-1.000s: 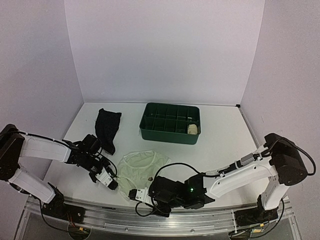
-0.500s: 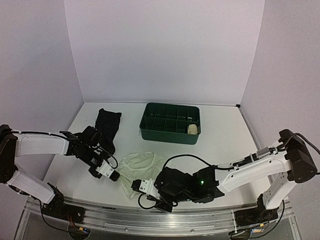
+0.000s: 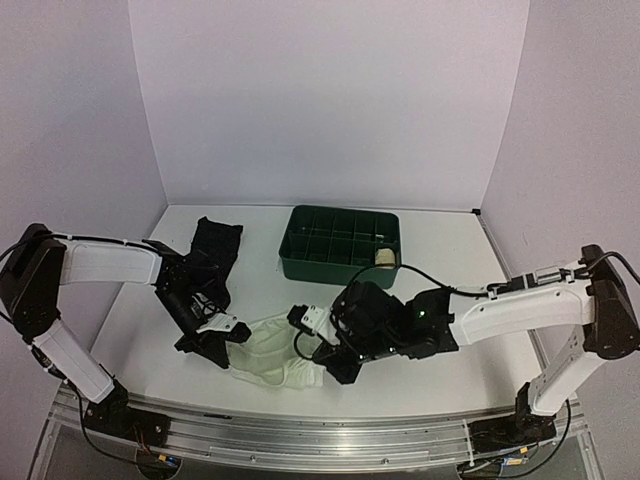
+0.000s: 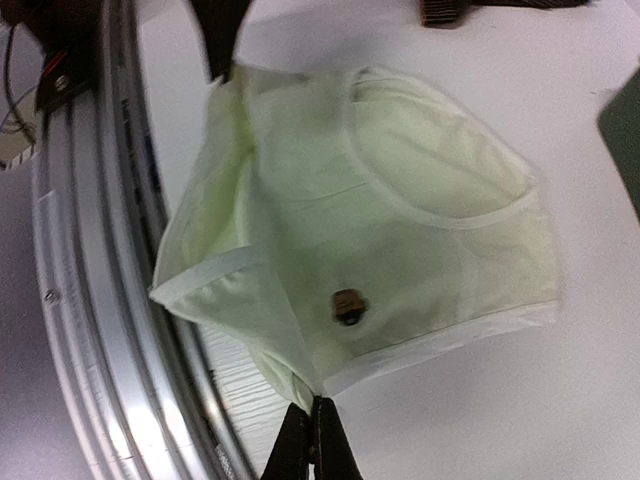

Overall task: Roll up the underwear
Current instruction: Fold the underwear at the center of the board.

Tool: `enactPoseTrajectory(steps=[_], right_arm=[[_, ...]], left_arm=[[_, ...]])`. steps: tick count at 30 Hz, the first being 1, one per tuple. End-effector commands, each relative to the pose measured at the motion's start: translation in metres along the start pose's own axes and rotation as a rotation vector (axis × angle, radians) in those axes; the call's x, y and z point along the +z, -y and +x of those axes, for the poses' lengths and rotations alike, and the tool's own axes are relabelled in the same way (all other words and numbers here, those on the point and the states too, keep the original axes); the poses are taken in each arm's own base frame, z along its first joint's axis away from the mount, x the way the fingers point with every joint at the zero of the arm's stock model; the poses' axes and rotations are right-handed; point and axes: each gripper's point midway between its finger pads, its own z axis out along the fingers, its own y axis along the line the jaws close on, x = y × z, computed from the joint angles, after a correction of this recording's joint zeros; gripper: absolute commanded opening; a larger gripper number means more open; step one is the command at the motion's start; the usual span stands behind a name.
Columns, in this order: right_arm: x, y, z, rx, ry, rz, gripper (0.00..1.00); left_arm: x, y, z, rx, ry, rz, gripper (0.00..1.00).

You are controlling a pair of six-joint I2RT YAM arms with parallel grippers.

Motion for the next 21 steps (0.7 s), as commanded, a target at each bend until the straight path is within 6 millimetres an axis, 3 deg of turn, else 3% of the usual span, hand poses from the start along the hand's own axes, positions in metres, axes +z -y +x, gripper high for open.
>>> enactPoseTrajectory(steps=[1, 12, 17, 21], right_arm=[[-0.004, 0.043, -0.028, 0.089, 0.048, 0.028, 0.0], [0.04, 0.116, -0.035, 0.118, -0.001, 0.106, 0.0], [0.048, 0.139, -0.038, 0.167, -0.001, 0.129, 0.0], [0.053, 0.157, -0.027, 0.234, -0.022, 0.155, 0.0]], left_arm=[[-0.011, -0.008, -0.021, -0.179, 0.116, 0.049, 0.0], [-0.027, -0.049, 0.004, -0.482, 0.251, 0.019, 0.0], [-0.033, -0.069, 0.016, -0.61, 0.305, 0.008, 0.0], [-0.034, -0.084, 0.027, -0.698, 0.317, -0.009, 0.0]])
